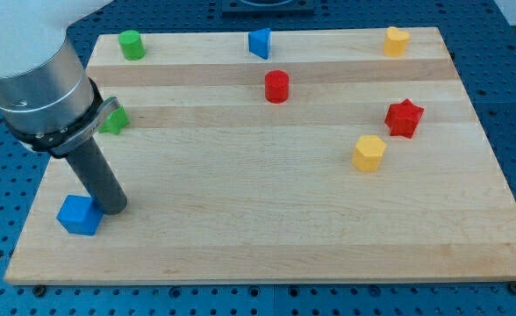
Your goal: Push the yellow hexagon horizontally to the blue cube
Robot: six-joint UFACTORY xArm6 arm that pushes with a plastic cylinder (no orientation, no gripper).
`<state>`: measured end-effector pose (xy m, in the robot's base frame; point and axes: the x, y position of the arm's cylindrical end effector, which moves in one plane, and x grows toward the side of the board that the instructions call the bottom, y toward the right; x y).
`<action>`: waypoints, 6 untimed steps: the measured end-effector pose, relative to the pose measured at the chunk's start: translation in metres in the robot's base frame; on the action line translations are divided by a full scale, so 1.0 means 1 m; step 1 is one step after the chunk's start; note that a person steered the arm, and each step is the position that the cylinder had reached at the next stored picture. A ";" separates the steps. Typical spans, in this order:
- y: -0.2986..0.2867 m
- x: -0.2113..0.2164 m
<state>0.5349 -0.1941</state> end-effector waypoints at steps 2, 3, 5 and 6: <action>0.004 0.000; 0.004 0.000; 0.040 -0.020; 0.072 -0.044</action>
<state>0.4906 -0.1219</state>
